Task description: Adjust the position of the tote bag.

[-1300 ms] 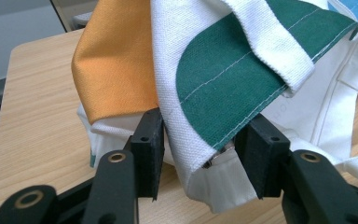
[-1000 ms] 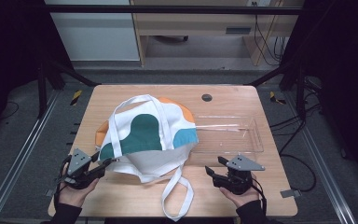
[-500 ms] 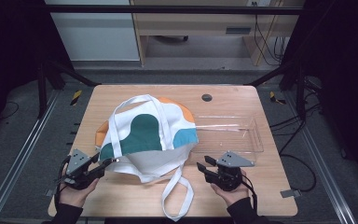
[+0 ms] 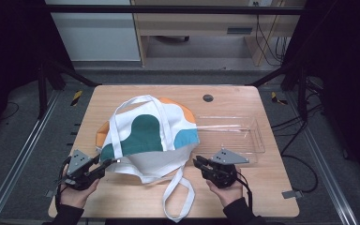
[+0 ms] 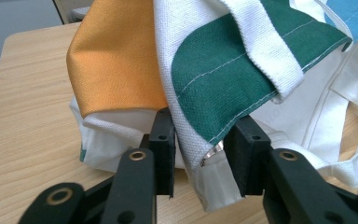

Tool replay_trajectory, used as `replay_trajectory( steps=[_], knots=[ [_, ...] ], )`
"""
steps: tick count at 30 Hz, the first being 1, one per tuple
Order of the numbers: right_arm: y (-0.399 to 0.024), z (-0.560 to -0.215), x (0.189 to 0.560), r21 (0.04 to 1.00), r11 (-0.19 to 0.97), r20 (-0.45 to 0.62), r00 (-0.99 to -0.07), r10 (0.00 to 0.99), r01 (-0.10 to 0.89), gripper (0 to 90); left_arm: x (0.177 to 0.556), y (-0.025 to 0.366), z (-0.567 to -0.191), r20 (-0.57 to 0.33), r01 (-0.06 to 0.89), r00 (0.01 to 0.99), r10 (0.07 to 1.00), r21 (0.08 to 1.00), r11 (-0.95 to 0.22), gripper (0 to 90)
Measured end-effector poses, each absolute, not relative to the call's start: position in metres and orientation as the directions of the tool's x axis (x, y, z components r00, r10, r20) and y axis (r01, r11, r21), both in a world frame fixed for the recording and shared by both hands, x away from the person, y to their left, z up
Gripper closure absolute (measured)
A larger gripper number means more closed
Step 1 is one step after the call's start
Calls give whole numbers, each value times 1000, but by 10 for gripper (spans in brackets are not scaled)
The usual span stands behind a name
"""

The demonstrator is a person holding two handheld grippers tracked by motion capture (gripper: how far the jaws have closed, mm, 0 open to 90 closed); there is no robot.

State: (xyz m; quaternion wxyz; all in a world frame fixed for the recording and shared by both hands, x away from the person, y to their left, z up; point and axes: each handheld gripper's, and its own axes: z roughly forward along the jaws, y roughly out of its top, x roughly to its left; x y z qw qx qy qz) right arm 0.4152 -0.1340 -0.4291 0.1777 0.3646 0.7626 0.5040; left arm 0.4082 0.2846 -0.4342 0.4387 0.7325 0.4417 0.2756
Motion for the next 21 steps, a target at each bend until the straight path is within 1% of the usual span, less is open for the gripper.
replay_trajectory(
  steps=[2,5,6,7,12,13,21],
  knots=[
    [-128,-428,418,898,234,92,-681,727,372,833,408,284,-434,15,408,457,889,885,-224,682],
    [-121,-427,421,897,247,86,-692,716,366,872,408,286,-434,6,413,448,894,885,-213,747],
    [-121,-427,421,897,247,86,-692,716,366,872,408,286,-434,6,413,448,894,885,-213,749],
    [-117,-426,423,895,255,87,-704,704,366,900,409,287,-434,1,415,447,894,885,-209,750],
    [-109,-425,426,896,257,91,-715,693,363,900,408,286,-434,7,415,443,896,885,-213,766],
    [-105,-425,427,896,259,87,-716,692,360,900,408,287,-433,7,416,437,899,885,-209,785],
    [-93,-429,432,893,268,81,-714,696,363,900,409,288,-433,6,422,428,904,883,-205,805]
  ],
)
